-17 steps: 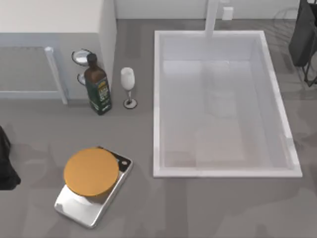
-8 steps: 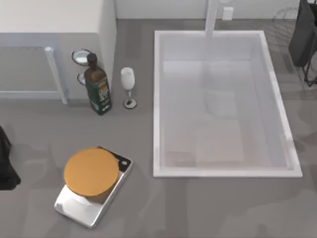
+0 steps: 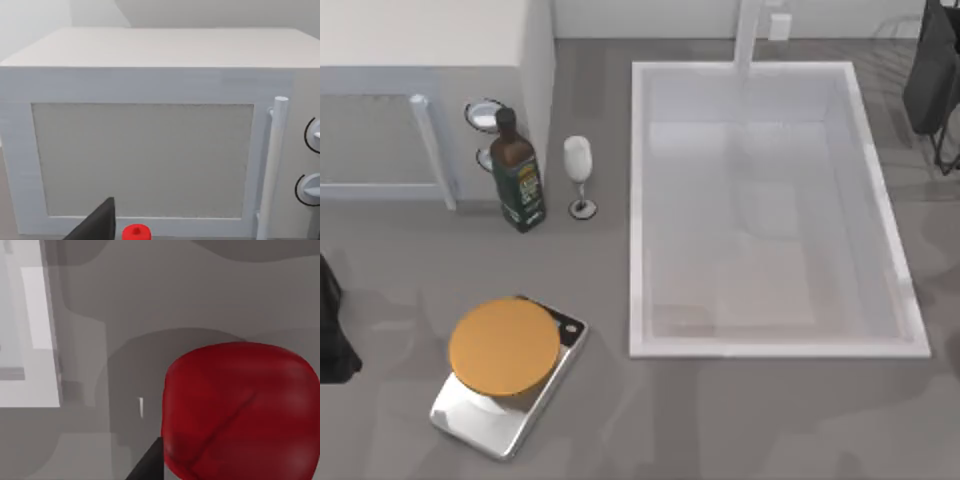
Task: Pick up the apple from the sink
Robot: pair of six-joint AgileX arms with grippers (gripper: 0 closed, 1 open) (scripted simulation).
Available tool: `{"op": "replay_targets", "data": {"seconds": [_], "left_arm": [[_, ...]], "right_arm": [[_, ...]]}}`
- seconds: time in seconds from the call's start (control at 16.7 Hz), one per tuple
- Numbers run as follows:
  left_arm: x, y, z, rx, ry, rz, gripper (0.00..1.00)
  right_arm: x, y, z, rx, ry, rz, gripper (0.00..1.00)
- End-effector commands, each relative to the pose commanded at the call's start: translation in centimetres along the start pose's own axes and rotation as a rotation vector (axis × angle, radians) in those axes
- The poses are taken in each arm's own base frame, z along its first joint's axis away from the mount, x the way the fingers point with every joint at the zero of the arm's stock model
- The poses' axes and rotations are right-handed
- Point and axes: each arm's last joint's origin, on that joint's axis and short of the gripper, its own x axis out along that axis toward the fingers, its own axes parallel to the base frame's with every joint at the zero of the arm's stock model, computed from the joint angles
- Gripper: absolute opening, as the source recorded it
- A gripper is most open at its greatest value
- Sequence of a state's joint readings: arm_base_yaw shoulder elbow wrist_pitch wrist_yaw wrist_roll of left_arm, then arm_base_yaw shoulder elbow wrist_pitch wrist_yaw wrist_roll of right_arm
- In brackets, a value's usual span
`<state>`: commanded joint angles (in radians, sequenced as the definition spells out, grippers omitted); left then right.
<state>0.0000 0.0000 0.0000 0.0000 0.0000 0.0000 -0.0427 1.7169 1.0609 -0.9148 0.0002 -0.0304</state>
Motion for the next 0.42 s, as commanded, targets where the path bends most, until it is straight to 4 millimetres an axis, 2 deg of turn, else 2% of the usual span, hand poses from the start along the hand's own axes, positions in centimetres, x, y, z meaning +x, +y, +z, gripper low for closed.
{"op": "replay_targets", "data": {"seconds": [0.06,0.12,0.42], "left_arm": [[0.0,0.0,0.0,0.0,0.0,0.0,1.0],[0.0,0.0,0.0,0.0,0.0,0.0,1.0],[0.0,0.0,0.0,0.0,0.0,0.0,1.0]], "right_arm": [[0.0,0.0,0.0,0.0,0.0,0.0,0.98],[0.0,0.0,0.0,0.0,0.0,0.0,1.0],[0.0,0.0,0.0,0.0,0.0,0.0,1.0]]}}
